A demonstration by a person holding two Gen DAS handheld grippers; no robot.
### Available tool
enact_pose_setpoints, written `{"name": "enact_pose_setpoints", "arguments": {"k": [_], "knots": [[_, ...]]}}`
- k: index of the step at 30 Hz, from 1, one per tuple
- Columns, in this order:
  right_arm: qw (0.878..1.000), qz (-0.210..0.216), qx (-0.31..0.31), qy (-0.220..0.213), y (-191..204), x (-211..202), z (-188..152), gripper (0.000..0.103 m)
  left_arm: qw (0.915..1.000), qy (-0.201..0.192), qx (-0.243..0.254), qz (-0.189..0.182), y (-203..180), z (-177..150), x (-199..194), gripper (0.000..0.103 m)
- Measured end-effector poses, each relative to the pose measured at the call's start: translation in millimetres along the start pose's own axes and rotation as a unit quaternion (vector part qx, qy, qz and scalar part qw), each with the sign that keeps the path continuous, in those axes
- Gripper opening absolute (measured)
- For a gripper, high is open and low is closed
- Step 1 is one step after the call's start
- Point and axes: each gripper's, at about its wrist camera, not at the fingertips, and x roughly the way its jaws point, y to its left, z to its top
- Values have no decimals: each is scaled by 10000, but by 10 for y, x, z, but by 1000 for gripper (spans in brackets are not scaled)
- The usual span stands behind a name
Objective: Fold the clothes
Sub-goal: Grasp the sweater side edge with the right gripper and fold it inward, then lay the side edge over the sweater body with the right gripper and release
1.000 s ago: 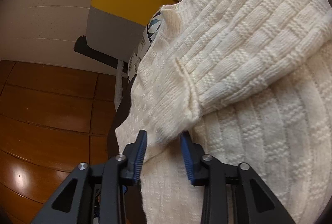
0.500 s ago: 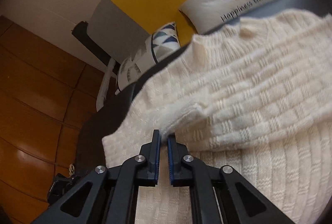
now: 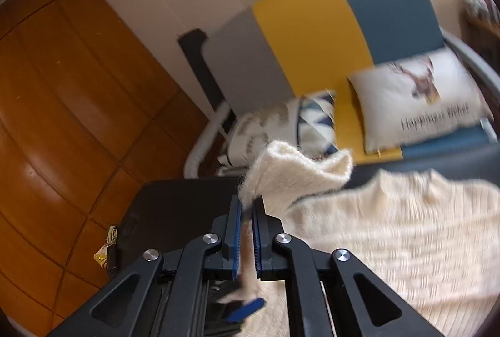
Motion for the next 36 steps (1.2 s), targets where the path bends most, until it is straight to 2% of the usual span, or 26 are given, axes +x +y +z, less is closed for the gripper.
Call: {"name": "enact_pose_setpoints", "arguments": {"k": [3,7,9,13,16,18,20,23,24,25,30,32,34,36], "knots": [[9993,119,-257,-237,163,-179,172,5,9997,-235,-91,20,-40,106,39,64],[9984,43,-253,-495,1,-452,202,5,9980,-568,126,228,-130,278,4,65],[9981,-88,-37,-606,-268,-574,166,5,9970,-644,183,391,-122,329,1,65],[9941,-709,463,-682,-949,-764,30,5,9936,-840,357,662,-122,387,-11,65],[9863,-1234,972,-497,-1594,-848,-213,5,9907,-804,594,919,-141,411,55,65],[9793,-1455,1390,-215,-2016,-829,-446,5,9900,-741,644,1011,-131,409,105,65],[9733,-1291,1897,77,-2363,-768,-726,6,9883,-736,767,1090,-159,379,166,65],[9649,-448,2587,55,-2623,-649,-1083,11,9862,-666,947,1186,-192,324,225,65],[9574,-97,2886,41,-2688,-572,-1166,21,9856,-657,982,1212,-201,318,238,65],[9485,133,3164,33,-2740,-495,-1245,26,9848,-663,1011,1251,-208,316,245,65],[9321,409,3599,54,-2706,-80,-1391,26,9856,-599,950,1263,-203,373,254,65],[9262,281,3759,77,-2723,61,-1380,26,9862,-561,921,1255,-175,397,232,65],[9149,134,4032,170,-2748,185,-1392,25,9867,-516,903,1246,-182,402,260,65],[9126,15,4089,61,-2713,236,-1388,24,9871,-474,879,1251,-196,414,302,65]]}}
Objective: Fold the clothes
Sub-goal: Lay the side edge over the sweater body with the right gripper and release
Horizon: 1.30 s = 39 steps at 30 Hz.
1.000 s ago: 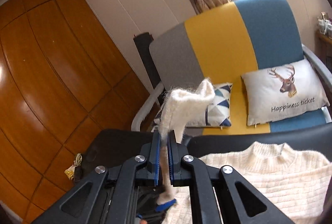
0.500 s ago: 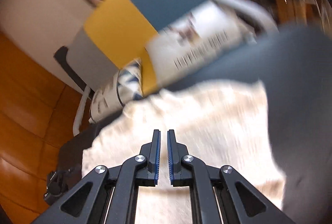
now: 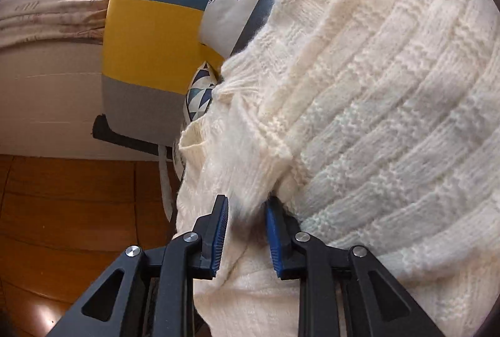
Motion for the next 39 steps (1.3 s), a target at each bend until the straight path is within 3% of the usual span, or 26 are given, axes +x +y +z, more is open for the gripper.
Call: {"name": "enact_pose_setpoints", "arguments": {"k": [3,5,7,13,16,20,24,27,31,32,34,39], "knots": [[9985,-286,-444,-170,138,86,-38,24,9999,66,-48,-63,70,1,-10,67],[9878,-949,-1222,-184,353,121,-87,8,9999,57,-94,-102,96,48,-31,67],[9791,-1200,-1615,-288,515,93,-95,5,9999,-4,-60,-99,93,68,-55,67],[9469,-1223,-2751,-1131,1176,-525,-77,5,9988,-149,447,-134,-117,33,-128,65],[9398,-1511,-2827,-1181,1074,-655,-4,5,9955,-108,930,-177,-345,-38,-99,65],[9506,-1861,-2301,-937,447,-655,48,5,9910,140,1325,102,-470,-162,104,65],[9592,-1939,-1905,-781,-3,-639,31,6,9921,258,1199,279,-317,-262,233,65],[9657,-1699,-1784,-821,-112,-667,2,7,9954,323,870,249,-146,-319,233,66],[9761,-1269,-1530,-878,-245,-715,41,9,9989,84,466,-60,-33,-330,82,66],[9777,-1177,-1496,-887,-261,-721,47,10,9992,34,388,-122,-5,-326,38,66],[9803,-1026,-1421,-908,-269,-719,55,23,9994,-47,274,-215,51,-304,-60,66],[9856,-850,-1192,-847,-246,-743,99,25,9992,-27,-110,-371,122,-237,-65,66]]}}
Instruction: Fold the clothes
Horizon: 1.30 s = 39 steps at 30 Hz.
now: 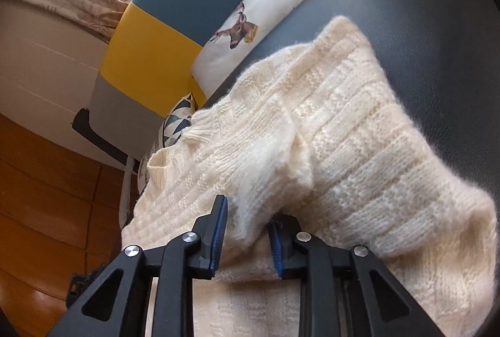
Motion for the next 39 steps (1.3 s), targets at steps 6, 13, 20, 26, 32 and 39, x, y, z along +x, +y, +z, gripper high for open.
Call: {"name": "enact_pose_setpoints", "arguments": {"k": [6,13,20,26,32,39], "knots": [[9931,-772,-885,-55,284,-84,88,7,9990,-336,302,-1,-178,-14,-32,62],[9841,-1304,-1201,-122,204,-96,-33,7,9895,-456,1156,733,-165,-46,-81,25],[9872,-1086,-1111,-354,183,-200,-32,7,9888,-88,1214,866,-8,-8,-104,22],[9965,-591,-598,33,-53,-284,29,22,9902,408,1083,780,-237,41,-158,43],[9801,-902,-1754,-206,345,-588,21,25,9678,112,2242,1138,-668,-57,-358,44],[9249,-1903,-3280,276,824,239,-110,24,9269,-212,3418,1533,-1146,-39,92,48]]}}
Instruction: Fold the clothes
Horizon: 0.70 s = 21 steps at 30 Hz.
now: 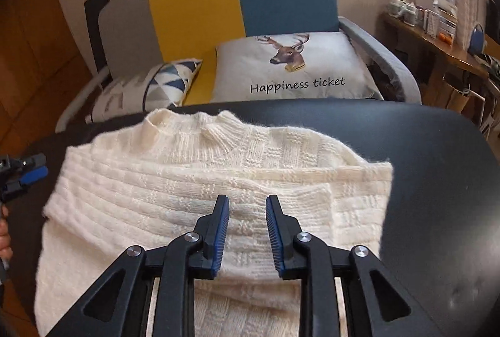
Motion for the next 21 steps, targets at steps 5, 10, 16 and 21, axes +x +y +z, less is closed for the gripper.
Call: {"name": "enact_pose_setpoints", "arguments": {"k": [5,10,16,21], "knots": [[9986,-498,137,68,-188,224,-163,22,9964,452,525,489,-80,-27,553,46],[9992,-369,133,79,-187,153,-141,22,9907,376,1057,766,-101,-186,700,46],[9995,198,-121,-205,61,-79,192,22,9948,18,1019,-71,-110,-15,366,46],[9990,-139,-266,329,119,229,208,23,9949,342,873,376,-36,187,687,46]]}}
